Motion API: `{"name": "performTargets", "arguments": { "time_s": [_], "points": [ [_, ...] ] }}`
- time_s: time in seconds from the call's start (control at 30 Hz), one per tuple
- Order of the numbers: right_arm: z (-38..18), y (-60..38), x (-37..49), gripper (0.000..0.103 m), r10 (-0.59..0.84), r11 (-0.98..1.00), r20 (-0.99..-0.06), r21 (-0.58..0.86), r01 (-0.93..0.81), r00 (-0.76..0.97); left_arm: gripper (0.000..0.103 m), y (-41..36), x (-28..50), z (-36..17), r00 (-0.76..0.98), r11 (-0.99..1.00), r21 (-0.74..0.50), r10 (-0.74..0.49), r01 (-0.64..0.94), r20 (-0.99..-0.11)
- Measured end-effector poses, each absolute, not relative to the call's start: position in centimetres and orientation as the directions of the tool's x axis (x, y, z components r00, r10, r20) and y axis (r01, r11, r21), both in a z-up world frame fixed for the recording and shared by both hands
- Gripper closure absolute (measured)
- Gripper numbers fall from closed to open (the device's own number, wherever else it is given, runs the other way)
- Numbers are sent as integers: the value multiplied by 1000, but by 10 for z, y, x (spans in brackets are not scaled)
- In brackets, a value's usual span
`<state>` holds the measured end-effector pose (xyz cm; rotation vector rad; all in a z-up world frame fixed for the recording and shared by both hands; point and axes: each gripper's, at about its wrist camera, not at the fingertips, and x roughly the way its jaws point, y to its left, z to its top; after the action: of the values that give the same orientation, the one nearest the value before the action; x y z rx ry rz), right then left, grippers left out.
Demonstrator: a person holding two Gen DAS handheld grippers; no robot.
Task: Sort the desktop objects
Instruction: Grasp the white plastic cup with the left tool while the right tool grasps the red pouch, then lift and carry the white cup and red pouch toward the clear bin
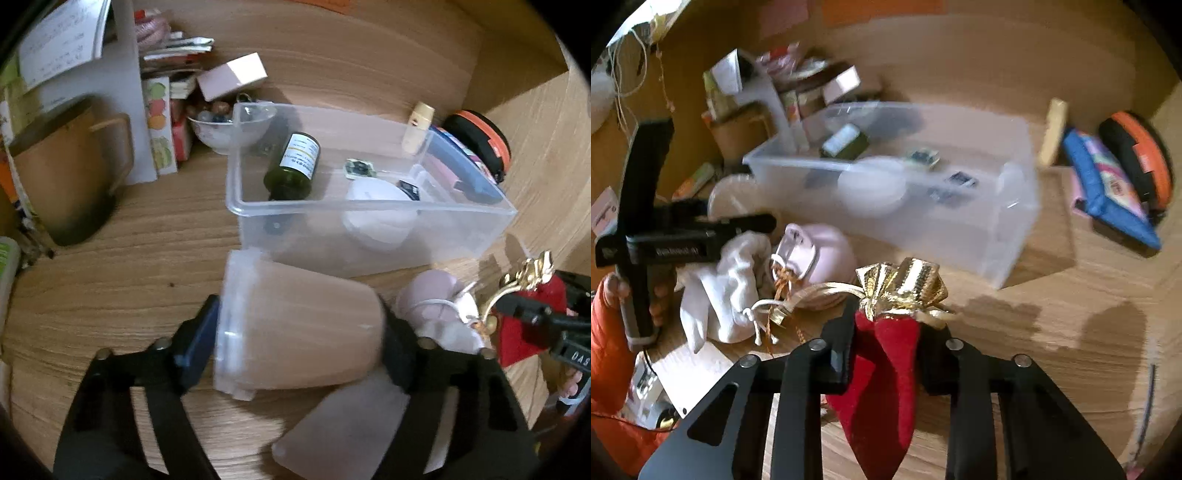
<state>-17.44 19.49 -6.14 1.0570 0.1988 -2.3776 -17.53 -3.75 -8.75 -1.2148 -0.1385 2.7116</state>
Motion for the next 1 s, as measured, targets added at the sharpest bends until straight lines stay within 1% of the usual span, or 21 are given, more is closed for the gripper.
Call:
{"name": "performTargets", "arguments": {
  "time_s": [0.13,0.2,0.43,0.63,0.73,1.0],
  "points": [
    [-47,200,-167,81,-389,-862,-695,43,505,-605,31,-37,-174,-86,-663,-984,-145,176,-102,-728],
    [-40,202,-164,82,-385,-866,-679,32,499,-624,33,-37,-172,-84,-674,-986,-134,163,-94,-720],
    [-19,206,-156,82,-416,-866,-638,58,497,-648,36,-41,-166,-80,-695,-988,-129,147,-79,-703],
    [-3,208,-151,82,-448,-861,-595,86,501,-667,37,-53,-154,-65,-724,-987,-151,145,-56,-674],
    [3,208,-149,82,-453,-861,-576,86,500,-681,37,-53,-148,-60,-739,-990,-132,124,-48,-662],
    [17,207,-147,82,-463,-863,-532,89,498,-708,37,-58,-135,-41,-770,-990,-138,110,-30,-629]
  ]
}}
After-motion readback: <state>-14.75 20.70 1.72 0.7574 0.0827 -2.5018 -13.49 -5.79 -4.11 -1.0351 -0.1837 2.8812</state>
